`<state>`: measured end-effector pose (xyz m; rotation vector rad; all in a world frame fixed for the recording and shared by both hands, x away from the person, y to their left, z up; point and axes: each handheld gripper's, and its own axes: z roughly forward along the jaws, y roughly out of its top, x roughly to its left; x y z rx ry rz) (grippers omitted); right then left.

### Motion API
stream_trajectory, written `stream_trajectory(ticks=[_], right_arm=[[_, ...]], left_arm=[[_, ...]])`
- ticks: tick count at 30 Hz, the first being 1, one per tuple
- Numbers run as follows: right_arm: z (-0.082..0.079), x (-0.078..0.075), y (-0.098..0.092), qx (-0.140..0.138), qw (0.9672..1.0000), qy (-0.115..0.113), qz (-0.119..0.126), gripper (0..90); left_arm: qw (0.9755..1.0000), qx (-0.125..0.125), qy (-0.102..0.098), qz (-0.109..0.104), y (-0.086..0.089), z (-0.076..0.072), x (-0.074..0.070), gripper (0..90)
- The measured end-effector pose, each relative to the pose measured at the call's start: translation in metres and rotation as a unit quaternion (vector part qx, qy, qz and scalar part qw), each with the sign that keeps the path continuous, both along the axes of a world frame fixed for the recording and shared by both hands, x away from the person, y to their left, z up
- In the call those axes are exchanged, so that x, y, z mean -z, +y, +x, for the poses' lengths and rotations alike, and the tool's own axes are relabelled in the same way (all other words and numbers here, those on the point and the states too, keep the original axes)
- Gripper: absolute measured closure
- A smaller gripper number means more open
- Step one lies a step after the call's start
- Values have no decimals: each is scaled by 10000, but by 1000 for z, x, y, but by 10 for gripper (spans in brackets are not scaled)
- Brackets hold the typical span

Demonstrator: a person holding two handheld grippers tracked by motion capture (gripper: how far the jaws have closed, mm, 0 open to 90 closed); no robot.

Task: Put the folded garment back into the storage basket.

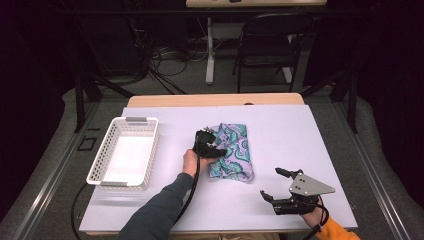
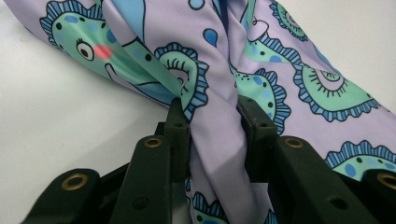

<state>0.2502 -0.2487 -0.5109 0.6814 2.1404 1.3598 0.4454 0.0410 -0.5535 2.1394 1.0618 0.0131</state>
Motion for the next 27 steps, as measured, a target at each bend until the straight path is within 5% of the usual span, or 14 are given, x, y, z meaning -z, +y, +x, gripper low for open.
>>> stream_trajectory(ticks=[8,27], right_arm=[[1,0,-1,23,10000,5,-3,145],[1,1,-1,46,10000,32,-18,145]], left_arm=[[9992,-41,54,-398,4,0,1,702],[9974,146,-172,-690,5,-6,-17,718]])
